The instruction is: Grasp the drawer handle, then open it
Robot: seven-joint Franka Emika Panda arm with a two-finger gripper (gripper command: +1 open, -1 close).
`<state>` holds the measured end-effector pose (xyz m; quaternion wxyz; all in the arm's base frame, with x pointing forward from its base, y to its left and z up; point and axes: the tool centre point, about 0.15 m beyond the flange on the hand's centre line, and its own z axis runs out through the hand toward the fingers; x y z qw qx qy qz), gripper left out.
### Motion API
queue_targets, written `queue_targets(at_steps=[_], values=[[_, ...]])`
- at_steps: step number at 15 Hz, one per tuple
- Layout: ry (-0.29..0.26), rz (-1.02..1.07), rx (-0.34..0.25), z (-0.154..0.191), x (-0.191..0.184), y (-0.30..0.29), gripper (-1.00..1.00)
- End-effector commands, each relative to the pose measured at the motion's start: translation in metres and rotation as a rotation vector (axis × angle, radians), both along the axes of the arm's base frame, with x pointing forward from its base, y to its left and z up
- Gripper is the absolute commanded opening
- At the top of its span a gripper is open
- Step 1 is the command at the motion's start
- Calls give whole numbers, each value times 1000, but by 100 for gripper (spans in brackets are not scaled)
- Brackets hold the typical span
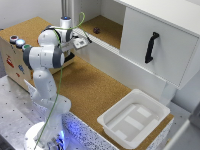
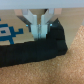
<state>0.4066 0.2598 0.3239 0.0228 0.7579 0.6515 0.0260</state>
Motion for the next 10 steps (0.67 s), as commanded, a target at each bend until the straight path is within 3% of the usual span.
queue_targets(at_steps=[1, 10], values=[[-49, 4, 87, -4, 19, -39, -100], [-61, -24, 94, -2, 40, -85, -100]])
